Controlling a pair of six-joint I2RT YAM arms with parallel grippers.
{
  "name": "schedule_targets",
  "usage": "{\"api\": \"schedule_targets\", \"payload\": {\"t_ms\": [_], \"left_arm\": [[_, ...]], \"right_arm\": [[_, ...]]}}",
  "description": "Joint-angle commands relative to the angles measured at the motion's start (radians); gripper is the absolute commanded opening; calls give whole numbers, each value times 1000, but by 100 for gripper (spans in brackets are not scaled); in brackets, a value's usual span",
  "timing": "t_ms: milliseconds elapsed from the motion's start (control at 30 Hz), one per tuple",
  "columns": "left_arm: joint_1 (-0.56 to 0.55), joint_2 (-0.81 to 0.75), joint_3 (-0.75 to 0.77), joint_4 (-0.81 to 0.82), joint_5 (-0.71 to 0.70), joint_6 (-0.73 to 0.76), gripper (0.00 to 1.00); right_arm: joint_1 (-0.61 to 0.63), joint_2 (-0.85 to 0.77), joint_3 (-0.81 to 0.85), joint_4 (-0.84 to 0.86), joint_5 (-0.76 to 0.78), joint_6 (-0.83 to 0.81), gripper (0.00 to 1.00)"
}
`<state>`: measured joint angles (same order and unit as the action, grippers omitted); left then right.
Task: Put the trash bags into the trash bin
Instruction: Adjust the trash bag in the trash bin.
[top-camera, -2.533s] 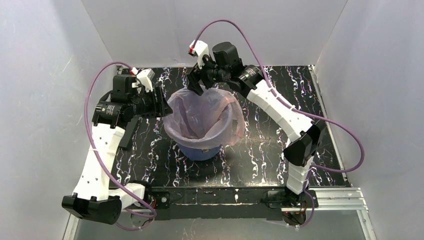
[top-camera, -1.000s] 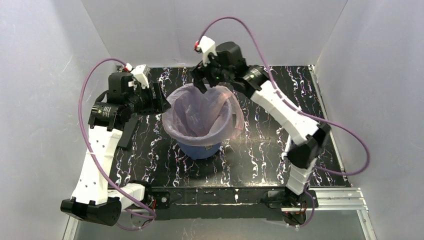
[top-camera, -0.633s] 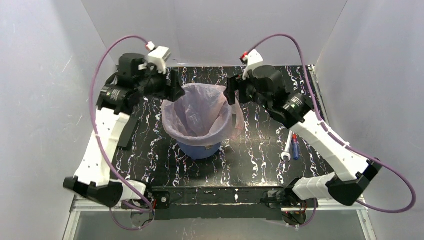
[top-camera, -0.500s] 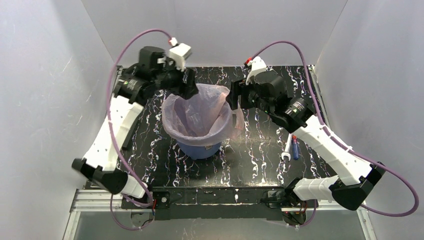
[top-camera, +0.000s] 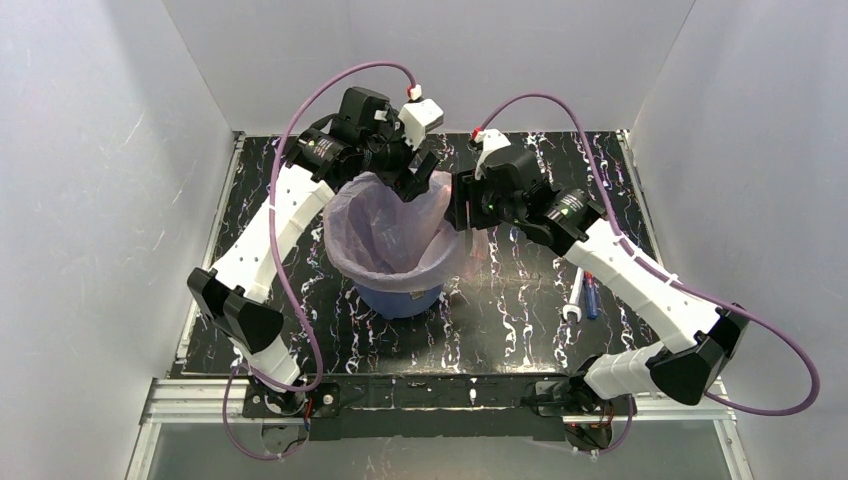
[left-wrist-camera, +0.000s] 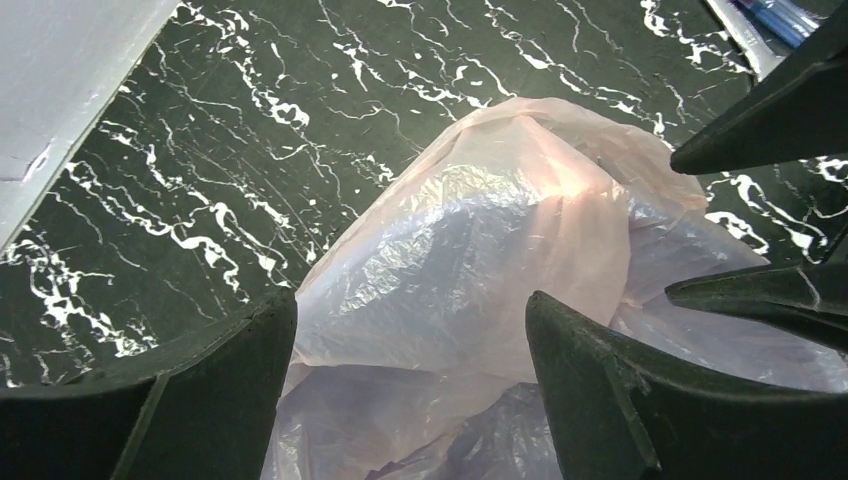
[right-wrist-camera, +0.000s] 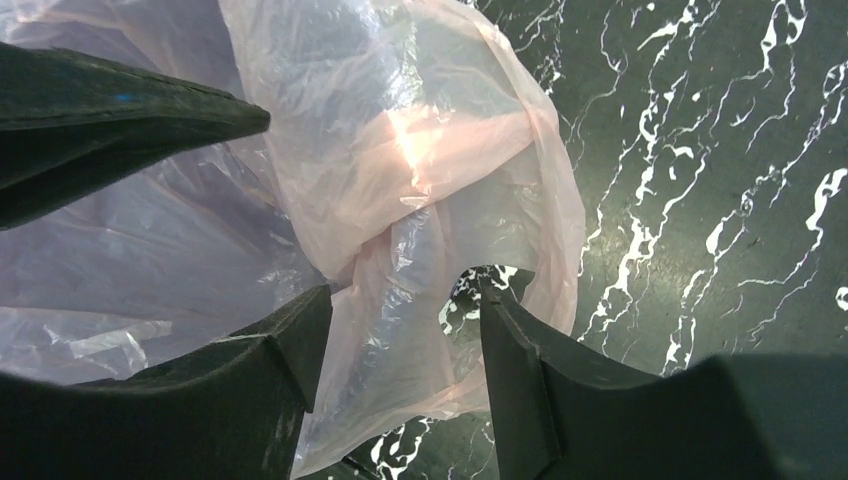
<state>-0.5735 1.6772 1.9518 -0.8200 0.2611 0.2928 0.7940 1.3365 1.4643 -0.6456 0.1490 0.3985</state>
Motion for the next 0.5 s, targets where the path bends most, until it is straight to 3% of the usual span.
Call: {"api": "schedule_targets", "payload": {"t_ms": [0,233,467], "left_arm": [[-11,-12,-2,-11,-58,38,83],[-11,53,15,-26,-175,-7,79],[21,79,-3,-21,-287,-113,57]], "right_arm": [[4,0,35,1,11,21,61],[4,13,21,3,-7,26,52],[4,-6,3,12,-16,37,48]]}}
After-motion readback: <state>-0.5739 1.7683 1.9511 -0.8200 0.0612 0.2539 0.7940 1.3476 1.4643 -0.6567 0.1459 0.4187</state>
